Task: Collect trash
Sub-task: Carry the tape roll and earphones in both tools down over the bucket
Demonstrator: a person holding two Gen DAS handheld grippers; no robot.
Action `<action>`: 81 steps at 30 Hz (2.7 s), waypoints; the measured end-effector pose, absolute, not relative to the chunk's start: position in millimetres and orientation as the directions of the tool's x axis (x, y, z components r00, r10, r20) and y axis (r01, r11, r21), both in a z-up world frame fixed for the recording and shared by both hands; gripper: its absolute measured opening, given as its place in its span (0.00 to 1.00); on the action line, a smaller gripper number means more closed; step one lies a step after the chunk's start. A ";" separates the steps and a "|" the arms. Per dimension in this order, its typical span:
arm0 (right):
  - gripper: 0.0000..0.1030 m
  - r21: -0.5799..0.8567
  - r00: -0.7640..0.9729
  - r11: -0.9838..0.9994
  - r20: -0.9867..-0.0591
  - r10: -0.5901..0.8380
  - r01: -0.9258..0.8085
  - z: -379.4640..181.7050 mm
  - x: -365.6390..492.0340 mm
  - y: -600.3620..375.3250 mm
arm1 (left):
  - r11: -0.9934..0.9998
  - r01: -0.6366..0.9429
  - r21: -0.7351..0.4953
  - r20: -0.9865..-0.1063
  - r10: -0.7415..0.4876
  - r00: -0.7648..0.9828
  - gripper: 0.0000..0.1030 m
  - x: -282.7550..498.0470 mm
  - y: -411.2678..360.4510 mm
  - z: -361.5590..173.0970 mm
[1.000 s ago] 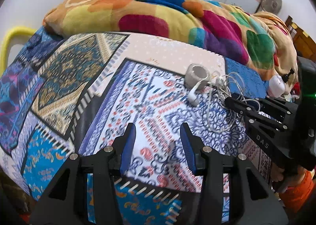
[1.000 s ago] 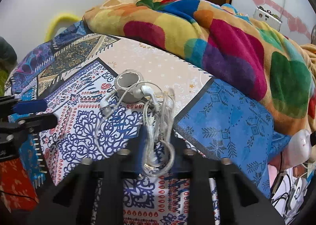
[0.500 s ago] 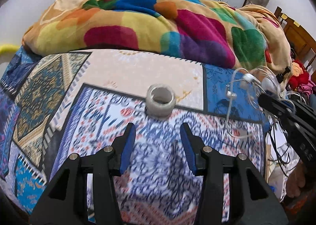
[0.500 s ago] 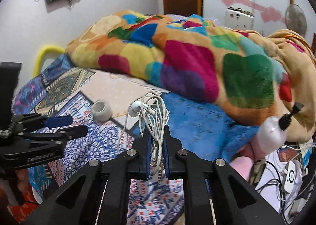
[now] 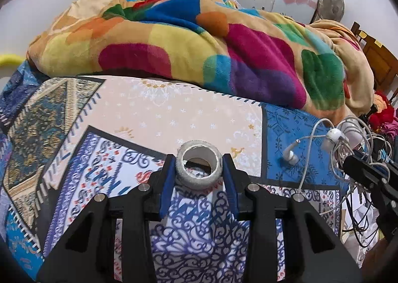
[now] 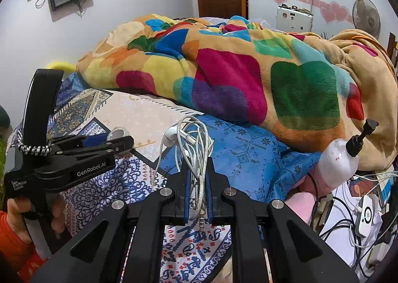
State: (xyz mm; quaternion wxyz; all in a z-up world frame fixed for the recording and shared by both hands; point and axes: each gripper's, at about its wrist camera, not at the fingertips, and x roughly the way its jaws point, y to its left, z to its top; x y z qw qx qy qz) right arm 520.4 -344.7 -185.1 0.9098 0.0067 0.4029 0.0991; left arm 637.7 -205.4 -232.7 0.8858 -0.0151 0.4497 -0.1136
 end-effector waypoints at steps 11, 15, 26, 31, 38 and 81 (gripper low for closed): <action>0.09 0.092 0.673 0.971 -0.707 0.219 -0.218 -148.5 495.5 -325.6 | 0.976 0.196 -0.095 -0.783 -0.195 0.591 0.36 581.6 -174.8 -178.9; 0.09 0.085 0.689 0.967 -0.686 0.232 -0.241 -124.5 476.7 -312.7 | 0.978 0.195 -0.079 -0.759 -0.186 0.624 0.36 547.8 -158.0 -147.3; 0.09 0.066 0.715 0.940 -0.633 0.298 -0.334 -68.7 416.5 -255.3 | 0.985 0.155 -0.080 -0.683 -0.167 0.711 0.36 447.4 -94.6 -75.4; 0.09 0.073 0.702 0.916 -0.619 0.353 -0.395 -56.2 387.7 -217.4 | 0.990 0.112 -0.080 -0.661 -0.137 0.737 0.36 402.8 -54.4 -59.8; 0.09 0.078 0.669 0.880 -0.619 0.411 -0.468 -53.5 350.5 -168.2 | 0.996 0.019 -0.092 -0.663 -0.076 0.745 0.36 338.9 7.8 -65.7; 0.40 0.195 0.069 0.544 -0.902 0.426 -0.816 -236.4 304.9 122.1 | 0.816 -0.551 -0.173 -0.893 0.106 0.438 0.36 241.5 241.5 -299.3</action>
